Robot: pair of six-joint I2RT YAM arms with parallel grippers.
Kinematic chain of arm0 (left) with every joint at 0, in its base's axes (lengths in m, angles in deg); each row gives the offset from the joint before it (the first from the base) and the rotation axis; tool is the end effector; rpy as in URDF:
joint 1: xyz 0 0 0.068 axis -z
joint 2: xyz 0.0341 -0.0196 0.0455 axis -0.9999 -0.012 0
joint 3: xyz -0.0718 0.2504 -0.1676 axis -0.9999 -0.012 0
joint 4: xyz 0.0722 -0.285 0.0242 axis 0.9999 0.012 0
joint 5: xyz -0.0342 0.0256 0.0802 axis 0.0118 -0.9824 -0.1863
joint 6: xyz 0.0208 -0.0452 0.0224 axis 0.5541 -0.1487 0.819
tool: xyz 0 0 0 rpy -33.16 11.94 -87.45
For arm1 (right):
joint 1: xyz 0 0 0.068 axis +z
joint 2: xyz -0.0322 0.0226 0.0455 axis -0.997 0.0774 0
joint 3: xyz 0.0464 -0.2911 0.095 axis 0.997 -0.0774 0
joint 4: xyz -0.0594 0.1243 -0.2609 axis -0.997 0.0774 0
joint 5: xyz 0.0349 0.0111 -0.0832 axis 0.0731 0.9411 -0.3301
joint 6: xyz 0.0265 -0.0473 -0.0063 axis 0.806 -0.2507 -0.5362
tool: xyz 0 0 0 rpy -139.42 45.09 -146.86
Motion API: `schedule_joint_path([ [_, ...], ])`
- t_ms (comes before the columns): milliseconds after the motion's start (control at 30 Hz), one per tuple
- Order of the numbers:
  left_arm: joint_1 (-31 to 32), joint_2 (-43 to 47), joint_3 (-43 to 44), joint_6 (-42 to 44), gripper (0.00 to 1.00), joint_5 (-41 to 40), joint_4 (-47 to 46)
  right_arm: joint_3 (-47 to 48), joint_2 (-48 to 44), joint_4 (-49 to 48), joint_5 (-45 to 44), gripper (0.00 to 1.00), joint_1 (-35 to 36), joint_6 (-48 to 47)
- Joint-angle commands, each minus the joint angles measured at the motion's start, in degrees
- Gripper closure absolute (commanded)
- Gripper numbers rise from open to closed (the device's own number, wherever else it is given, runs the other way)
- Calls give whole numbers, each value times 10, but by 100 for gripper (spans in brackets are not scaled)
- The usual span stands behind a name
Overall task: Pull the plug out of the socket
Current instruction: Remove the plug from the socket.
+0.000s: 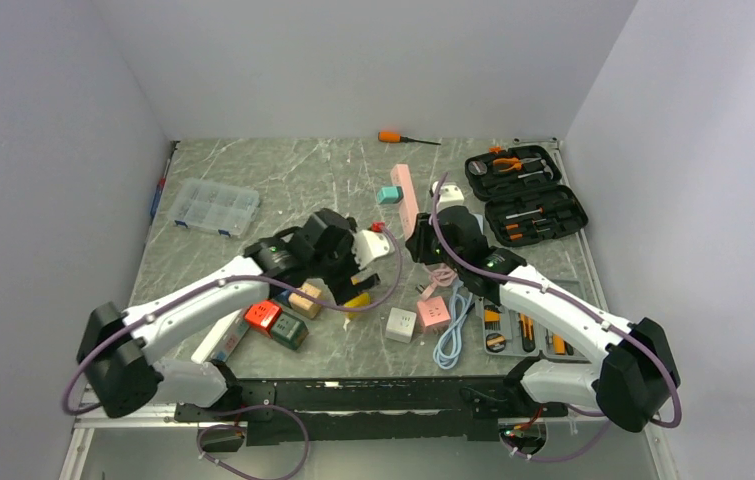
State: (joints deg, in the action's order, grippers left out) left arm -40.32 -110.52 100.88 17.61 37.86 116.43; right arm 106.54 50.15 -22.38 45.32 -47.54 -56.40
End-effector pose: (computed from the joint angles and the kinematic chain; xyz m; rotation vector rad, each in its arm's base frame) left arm 0.2030 -0.2377 0.3030 1.3913 1.9684 -0.3287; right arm 0.2304 0.1720 0.2935 -0.1596 2.1223 0.4621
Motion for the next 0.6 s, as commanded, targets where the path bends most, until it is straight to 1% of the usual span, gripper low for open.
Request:
schedule_joint_path([
  [0, -42, 65, 26, 2, 1, -61, 5, 17, 1, -52, 32, 100, 10, -23],
  [67, -71, 72, 35, 17, 1, -77, -21, 26, 8, -46, 26, 100, 24, -30],
  [200, -123, 41, 74, 33, 1, -63, -32, 46, 23, -38, 12, 100, 58, -40],
  [267, -133, 25, 85, 42, 1, -40, -36, 55, 31, -35, 2, 100, 77, -43],
  [400, -141, 8, 99, 63, 1, 49, -42, 72, 46, -31, -8, 100, 101, -46],
  [467, -142, -7, 112, 72, 1, 76, -22, 80, 56, -29, -14, 100, 110, -46],
  [567, -142, -30, 131, 71, 0, 97, 9, 92, 67, -26, -23, 100, 125, -48],
])
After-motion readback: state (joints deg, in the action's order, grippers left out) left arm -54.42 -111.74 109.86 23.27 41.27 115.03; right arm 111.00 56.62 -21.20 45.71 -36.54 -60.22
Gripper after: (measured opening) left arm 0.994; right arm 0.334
